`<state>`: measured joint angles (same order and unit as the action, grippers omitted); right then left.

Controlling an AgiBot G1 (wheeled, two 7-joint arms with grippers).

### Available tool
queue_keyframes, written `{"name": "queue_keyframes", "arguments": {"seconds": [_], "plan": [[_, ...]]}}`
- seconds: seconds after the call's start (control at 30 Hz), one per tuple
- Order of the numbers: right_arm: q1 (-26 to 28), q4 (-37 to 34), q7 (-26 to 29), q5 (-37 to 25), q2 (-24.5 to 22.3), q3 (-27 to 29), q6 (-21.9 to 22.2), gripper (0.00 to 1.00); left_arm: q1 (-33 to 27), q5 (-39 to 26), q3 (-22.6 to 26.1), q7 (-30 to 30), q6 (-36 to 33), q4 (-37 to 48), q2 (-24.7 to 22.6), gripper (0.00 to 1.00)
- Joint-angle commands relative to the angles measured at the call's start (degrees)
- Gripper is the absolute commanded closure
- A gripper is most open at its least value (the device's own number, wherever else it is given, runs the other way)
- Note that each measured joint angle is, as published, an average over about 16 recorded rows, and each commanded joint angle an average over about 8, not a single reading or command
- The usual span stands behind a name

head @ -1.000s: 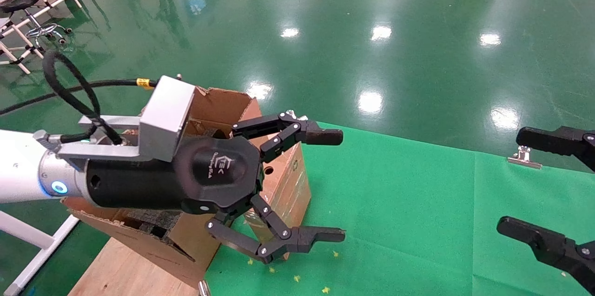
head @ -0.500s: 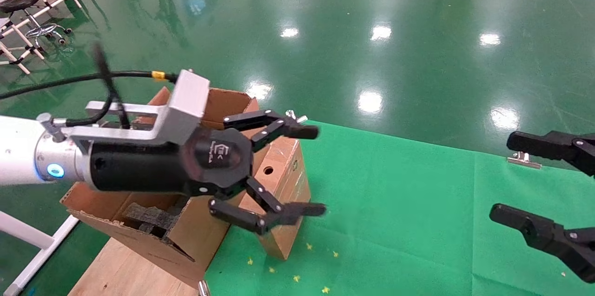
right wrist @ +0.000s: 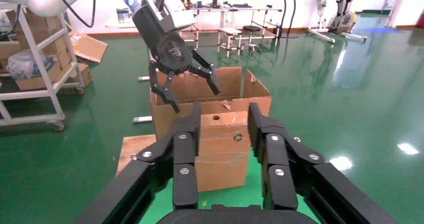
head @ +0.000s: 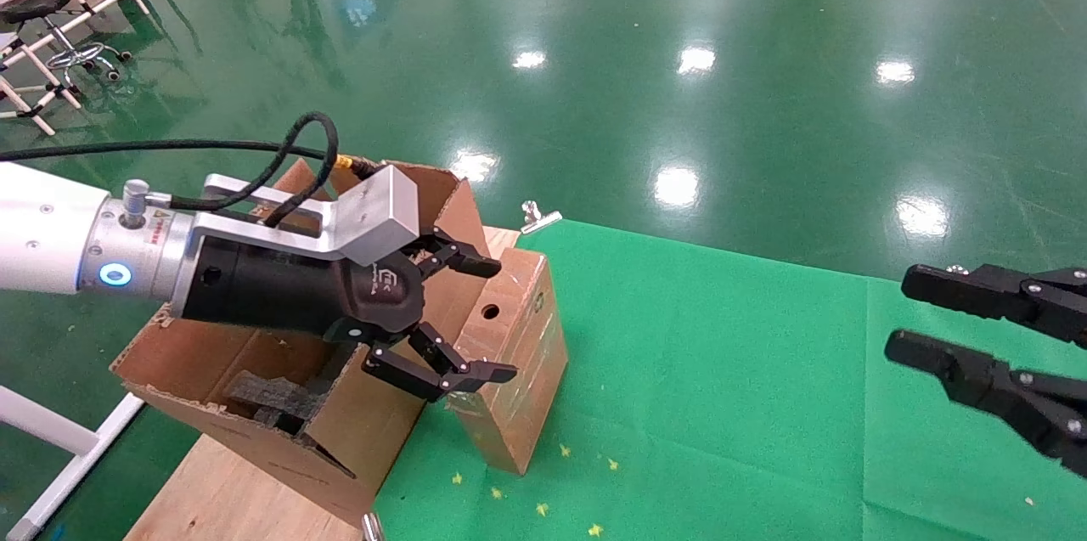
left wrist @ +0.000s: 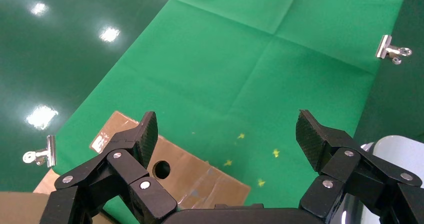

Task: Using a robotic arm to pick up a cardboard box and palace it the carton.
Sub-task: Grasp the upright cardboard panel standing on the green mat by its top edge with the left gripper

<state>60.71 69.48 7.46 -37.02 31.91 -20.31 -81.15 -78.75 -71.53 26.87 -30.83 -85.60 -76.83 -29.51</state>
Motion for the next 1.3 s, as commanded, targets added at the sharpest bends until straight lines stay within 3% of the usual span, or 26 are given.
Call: {"name": "queue_keyframes", "arguments": {"seconds": [0.03, 0.23, 0.57, 0.73, 1.17, 1.2, 1.3], "plan": [[0.0, 0.0, 0.0, 0.0, 0.0, 0.0, 0.01, 1.0, -0.78, -1.23, 0.36, -0.46, -0.11, -0.08, -0.06, 0.0], [-0.01, -0.01, 0.0, 0.01, -0.01, 0.0, 0.0, 1.0, -2.15, -3.01, 1.84, -3.97, -1.12, 1.91, -1.19, 0.0], [0.0, -0.01, 0.0, 0.01, -0.01, 0.0, 0.0, 1.0, -13.11, -16.94, 9.3, -23.95, -3.94, 5.79, -8.71, 0.0], [0.0, -0.01, 0.0, 0.01, -0.01, 0.0, 0.0, 1.0, -17.72, -21.64, 14.14, -30.98, -4.98, 7.68, -12.01, 0.0], [0.0, -0.01, 0.0, 0.01, -0.01, 0.0, 0.0, 1.0, -21.28, -23.89, 24.08, -38.92, -4.38, 11.79, -16.03, 0.0], [0.0, -0.01, 0.0, 0.01, -0.01, 0.0, 0.0, 0.92, -21.35, -23.96, 24.5, -39.31, -4.3, 11.74, -16.18, 0.0], [0.0, -0.01, 0.0, 0.01, -0.01, 0.0, 0.0, 0.55, -21.49, -24.38, 25.6, -40.47, -4.02, 11.22, -16.57, 0.0]]}}
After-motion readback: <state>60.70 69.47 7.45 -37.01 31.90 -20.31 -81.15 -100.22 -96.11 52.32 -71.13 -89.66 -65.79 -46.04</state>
